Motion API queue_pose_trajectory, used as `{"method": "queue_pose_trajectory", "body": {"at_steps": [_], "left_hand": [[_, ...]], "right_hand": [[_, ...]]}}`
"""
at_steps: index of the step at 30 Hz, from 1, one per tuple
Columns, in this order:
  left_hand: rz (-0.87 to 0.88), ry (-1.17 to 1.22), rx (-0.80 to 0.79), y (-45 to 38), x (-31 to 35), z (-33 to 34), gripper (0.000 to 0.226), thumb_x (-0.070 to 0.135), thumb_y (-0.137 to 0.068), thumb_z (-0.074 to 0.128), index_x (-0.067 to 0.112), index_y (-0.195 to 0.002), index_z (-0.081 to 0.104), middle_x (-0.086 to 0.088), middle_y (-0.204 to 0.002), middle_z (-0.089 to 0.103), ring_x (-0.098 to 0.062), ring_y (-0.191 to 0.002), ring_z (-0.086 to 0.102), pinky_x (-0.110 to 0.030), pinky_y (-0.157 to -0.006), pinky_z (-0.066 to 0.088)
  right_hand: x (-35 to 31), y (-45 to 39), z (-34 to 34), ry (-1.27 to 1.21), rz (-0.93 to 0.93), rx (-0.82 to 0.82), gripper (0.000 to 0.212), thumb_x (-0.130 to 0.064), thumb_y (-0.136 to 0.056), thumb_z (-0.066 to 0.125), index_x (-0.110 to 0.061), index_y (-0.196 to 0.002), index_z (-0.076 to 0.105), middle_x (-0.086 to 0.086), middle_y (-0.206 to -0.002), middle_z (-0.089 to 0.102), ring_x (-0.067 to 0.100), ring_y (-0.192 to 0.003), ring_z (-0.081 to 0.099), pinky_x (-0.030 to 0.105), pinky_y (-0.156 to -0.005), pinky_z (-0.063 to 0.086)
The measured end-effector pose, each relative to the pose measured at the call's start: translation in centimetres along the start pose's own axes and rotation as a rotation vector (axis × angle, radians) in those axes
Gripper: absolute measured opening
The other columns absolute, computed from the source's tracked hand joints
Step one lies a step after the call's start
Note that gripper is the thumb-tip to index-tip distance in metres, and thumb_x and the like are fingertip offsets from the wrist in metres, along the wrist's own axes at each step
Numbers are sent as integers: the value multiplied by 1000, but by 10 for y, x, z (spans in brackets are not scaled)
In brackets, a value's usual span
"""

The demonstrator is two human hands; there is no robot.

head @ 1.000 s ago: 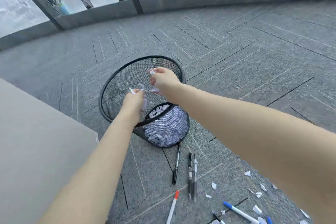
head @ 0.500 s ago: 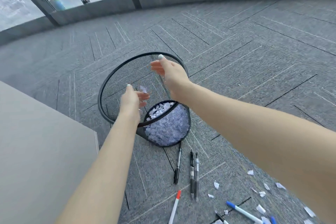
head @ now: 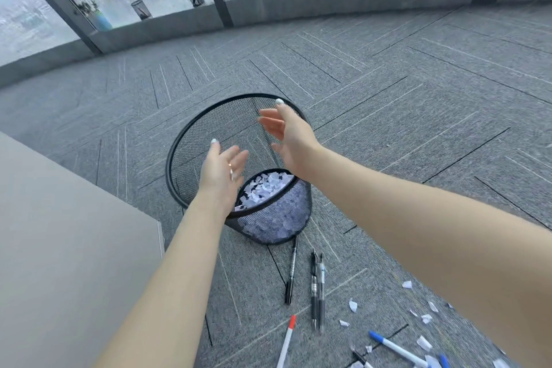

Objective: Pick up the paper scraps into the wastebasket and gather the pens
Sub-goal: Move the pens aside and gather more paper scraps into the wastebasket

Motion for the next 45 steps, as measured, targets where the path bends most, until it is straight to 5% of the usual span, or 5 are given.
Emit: {"method": "queue_pose_trajectory", "body": {"at_steps": [6,19,26,29,45], "left_hand": [[528,-910,-83,35,2,40,37,35,-99,29,24,-117,59,4,-91,68,-13,-79,66,-37,-79,50],[133,-180,-273,12,5,51,90,-25,-81,32,29,-148,4,-14,-153,19,-24,-139,26,-35,-106,31],[267,-1072,-212,39,12,70,53,50,-93,41,19,-135,41,5,-128,50,-10,-112,46,-27,-89,34],[401,-1512,-142,52,-1,85,32,31,-94,48,11,-118,43,-2,-112,57,-27,-95,56,-36,-76,44],[1117,-1537,-439,102,-21,285,30,22,-91,47,18,-121,47,-7,-105,65,-31,-94,59,-37,-78,43]], "right_hand": [[-13,13,-18,-29,58,-69,28,-37,-96,40,-18,-90,60,-1,-88,65,13,-88,60,32,-80,44],[-36,43,-175,-9,31,284,28,-35,-94,41,-16,-85,60,-2,-76,60,15,-78,58,35,-82,48],[-22,53,-194,148,166,227,27,-38,-93,45,-17,-87,61,-2,-80,63,13,-75,59,34,-80,48],[-20,61,-208,388,297,76,28,-39,-93,47,-15,-98,61,-2,-86,65,13,-76,59,30,-77,47],[-15,120,-382,1033,499,283,34,-34,-96,39,-12,-116,55,2,-116,60,18,-102,59,31,-78,47]]}}
Point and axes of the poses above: each hand's wrist, its own y-axis away from the middle knuckle, its own z-axis out of the palm, x = y × z, the point moved 4 cm from there along -y, towards the middle knuckle
